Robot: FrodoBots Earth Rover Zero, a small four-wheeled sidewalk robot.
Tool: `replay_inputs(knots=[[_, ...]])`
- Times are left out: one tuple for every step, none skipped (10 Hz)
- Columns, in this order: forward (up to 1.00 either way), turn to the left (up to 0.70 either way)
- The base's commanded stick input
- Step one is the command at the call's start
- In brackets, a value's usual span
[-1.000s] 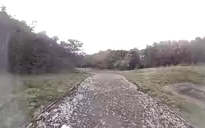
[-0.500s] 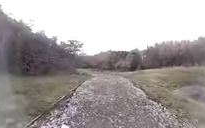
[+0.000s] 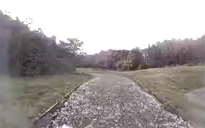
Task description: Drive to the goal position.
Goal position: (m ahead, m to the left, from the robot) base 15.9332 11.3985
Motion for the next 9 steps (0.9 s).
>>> replay_inputs(knots=[[1.0,0.0],[1.0,0.0],[1.0,0.0],[1.0,0.0],[1.0,0.0],[1.0,0.0],[1.0,0.0],[1.0,0.0],[1.0,0.0]])
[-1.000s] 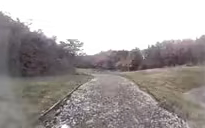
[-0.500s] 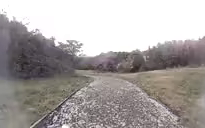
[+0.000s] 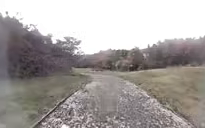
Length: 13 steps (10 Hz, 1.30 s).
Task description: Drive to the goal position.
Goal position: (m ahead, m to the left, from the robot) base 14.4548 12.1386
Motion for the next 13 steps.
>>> replay_inputs(knots=[[1.0,0.0],[1.0,-0.03],[1.0,-0.12],[1.0,-0.39],[1.0,-0.32],[1.0,-0.1],[1.0,-0.04],[1.0,0.0],[1.0,0.0],[1.0,0.0],[1.0,0.0],[1.0,0.0],[1.0,0.0]])
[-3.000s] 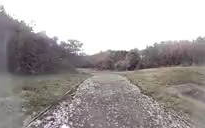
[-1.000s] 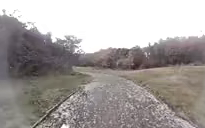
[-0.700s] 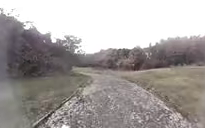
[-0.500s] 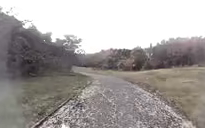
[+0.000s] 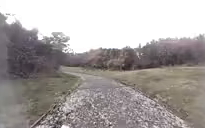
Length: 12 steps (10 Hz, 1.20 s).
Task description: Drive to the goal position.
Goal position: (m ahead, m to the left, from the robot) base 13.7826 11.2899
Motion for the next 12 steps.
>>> replay_inputs(knots=[[1.0,0.0],[1.0,0.0],[1.0,0.0],[1.0,0.0],[1.0,0.0],[1.0,0.0],[1.0,0.0],[1.0,0.0],[1.0,0.0],[1.0,0.05],[1.0,0.15],[1.0,0.03]])
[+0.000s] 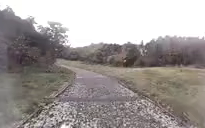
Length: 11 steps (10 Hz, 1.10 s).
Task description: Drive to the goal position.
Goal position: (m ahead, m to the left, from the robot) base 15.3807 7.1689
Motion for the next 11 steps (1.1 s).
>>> replay_inputs(knots=[[1.0,0.0],[1.0,0.0],[1.0,0.0],[1.0,0.0],[1.0,0.0],[1.0,0.09],[1.0,0.19],[1.0,0.09],[1.0,0.0],[1.0,0.0],[1.0,0.0]])
